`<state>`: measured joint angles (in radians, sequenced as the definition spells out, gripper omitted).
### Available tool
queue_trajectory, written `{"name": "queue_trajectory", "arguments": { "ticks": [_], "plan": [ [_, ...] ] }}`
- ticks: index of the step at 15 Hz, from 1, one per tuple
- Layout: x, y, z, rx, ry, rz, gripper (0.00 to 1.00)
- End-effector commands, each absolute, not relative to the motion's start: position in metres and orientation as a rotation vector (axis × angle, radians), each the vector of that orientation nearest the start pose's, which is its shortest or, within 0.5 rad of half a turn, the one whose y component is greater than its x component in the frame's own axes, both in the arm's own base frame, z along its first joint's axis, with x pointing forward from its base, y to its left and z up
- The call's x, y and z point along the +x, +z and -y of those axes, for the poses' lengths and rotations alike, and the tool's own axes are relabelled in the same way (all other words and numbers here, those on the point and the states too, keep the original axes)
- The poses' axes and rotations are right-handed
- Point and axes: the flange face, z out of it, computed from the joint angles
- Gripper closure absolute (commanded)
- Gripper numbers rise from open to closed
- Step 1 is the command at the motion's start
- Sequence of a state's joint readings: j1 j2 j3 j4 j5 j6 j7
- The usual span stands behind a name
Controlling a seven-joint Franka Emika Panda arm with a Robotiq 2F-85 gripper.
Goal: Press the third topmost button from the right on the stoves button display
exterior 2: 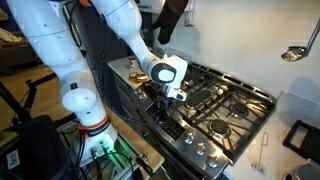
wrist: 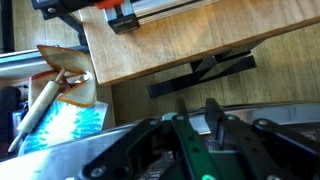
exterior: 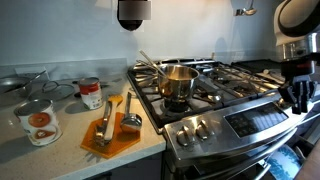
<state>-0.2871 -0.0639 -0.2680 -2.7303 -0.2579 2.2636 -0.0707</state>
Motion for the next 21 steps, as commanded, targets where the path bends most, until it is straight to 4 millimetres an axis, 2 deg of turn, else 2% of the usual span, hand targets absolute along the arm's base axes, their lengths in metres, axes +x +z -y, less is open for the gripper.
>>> {"name": "queue_trajectory", "arguments": {
  "ticks": [1,7,12,21],
  "plan": [
    [0.308,0.197,0.198,-3.071,0.634,-0.409,1.00],
    [0.322,0.174,0.201,-3.075,0.636,-0.379,1.00],
    [0.327,0.161,0.194,-3.050,0.663,-0.333,1.00],
    [0.335,0.150,0.194,-3.040,0.677,-0.329,1.00]
  ]
}}
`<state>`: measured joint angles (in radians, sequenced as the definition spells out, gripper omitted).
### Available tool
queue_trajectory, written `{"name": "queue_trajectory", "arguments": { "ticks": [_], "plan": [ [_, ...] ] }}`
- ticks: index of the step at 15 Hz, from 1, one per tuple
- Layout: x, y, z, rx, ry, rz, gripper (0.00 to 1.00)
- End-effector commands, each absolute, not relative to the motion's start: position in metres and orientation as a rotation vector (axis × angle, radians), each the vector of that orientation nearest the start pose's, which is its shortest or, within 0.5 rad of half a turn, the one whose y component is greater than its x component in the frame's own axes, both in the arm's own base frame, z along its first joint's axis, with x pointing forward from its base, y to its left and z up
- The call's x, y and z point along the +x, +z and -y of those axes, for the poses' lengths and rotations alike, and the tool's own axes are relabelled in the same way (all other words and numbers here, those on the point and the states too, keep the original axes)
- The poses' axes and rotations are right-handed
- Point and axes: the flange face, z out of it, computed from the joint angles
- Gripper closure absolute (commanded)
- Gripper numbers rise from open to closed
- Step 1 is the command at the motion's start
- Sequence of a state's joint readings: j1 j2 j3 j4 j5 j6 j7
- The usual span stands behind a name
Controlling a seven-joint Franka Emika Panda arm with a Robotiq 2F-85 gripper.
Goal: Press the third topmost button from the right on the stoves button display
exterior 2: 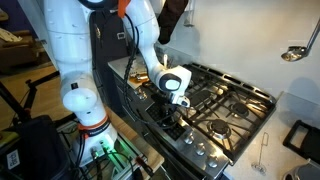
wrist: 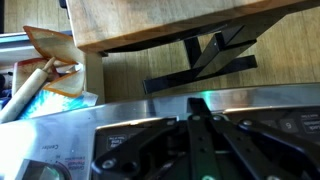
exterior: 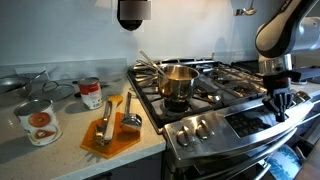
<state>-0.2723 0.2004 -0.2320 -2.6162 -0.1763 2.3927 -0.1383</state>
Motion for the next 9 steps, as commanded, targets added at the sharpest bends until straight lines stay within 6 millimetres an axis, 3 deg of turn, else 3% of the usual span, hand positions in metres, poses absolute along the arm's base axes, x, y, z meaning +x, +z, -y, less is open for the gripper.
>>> {"name": "queue_trajectory", "arguments": {
  "ticks": [1,9],
  "plan": [
    [0.3362,0.1489,0.1943,-3.040,0.679,-0.328,1.00],
    [0.3426,0.1409,0.1946,-3.044,0.667,-0.325,1.00]
  ]
}}
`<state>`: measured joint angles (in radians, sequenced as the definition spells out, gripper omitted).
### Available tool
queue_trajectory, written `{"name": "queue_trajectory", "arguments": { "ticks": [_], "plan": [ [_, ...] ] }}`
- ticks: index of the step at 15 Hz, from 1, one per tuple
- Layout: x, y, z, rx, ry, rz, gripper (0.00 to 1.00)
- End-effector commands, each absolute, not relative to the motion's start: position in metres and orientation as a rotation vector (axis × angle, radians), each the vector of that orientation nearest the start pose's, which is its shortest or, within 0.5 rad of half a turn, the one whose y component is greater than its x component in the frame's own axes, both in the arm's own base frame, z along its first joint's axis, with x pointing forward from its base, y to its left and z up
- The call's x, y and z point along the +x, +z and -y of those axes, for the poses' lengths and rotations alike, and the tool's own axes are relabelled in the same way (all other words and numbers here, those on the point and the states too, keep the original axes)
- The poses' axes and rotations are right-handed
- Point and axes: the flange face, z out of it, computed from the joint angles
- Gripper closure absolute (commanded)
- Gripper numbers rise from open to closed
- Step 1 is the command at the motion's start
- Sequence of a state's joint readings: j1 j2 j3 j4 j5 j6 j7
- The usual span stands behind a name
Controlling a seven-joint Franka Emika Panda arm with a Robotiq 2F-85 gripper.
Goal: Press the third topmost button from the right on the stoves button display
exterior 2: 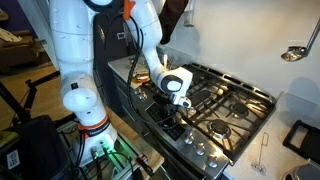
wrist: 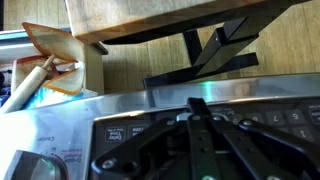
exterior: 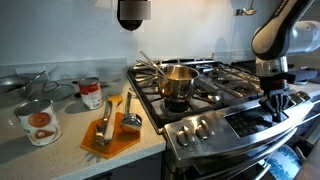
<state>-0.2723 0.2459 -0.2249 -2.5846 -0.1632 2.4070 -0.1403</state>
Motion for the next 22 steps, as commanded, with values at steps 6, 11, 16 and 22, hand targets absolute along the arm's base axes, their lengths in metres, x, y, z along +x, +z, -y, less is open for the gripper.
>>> {"name": "queue_trajectory", "arguments": {
  "ticks": [6,11,16,22],
  "plan": [
    [0.345,0.138,0.194,-3.046,0.639,-0.329,1.00],
    [0.345,0.137,0.196,-3.047,0.635,-0.333,1.00],
    [0.346,0.131,0.198,-3.080,0.627,-0.300,1.00],
    [0.341,0.138,0.195,-3.042,0.655,-0.263,1.00]
  ]
}}
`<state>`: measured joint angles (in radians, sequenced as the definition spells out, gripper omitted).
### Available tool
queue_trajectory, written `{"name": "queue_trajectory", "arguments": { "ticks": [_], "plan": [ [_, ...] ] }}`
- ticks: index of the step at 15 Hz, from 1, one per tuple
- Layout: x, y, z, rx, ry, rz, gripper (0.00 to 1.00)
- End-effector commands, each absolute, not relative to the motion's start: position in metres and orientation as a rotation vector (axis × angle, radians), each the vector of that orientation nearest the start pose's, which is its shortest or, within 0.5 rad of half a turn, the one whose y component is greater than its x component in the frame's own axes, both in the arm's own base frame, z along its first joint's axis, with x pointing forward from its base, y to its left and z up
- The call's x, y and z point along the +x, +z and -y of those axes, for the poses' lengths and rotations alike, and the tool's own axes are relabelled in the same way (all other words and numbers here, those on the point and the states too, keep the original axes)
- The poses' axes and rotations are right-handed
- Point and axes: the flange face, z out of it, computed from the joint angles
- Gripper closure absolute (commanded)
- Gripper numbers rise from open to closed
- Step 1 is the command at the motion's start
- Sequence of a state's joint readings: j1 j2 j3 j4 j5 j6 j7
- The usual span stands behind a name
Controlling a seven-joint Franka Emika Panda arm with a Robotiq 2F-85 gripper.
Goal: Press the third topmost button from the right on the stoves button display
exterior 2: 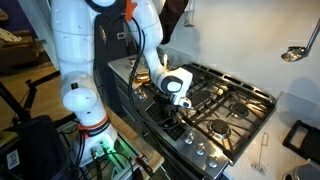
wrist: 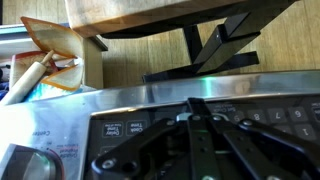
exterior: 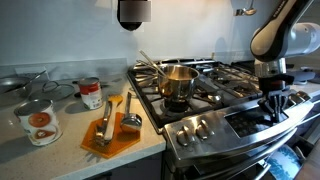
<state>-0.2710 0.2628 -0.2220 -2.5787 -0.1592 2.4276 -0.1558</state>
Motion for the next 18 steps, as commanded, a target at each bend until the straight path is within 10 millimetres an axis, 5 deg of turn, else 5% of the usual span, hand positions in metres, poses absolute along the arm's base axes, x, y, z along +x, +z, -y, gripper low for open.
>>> {"name": "queue_trajectory", "arguments": {
  "ticks": [1,11,12,18],
  "plan": [
    [0.337,0.150,0.194,-3.021,0.644,-0.249,1.00],
    [0.305,0.260,0.192,-2.981,0.545,-0.282,1.00],
    [0.303,0.273,0.192,-3.020,0.474,-0.281,0.79],
    [0.287,0.353,0.184,-3.164,0.040,-0.253,0.35]
  ]
}}
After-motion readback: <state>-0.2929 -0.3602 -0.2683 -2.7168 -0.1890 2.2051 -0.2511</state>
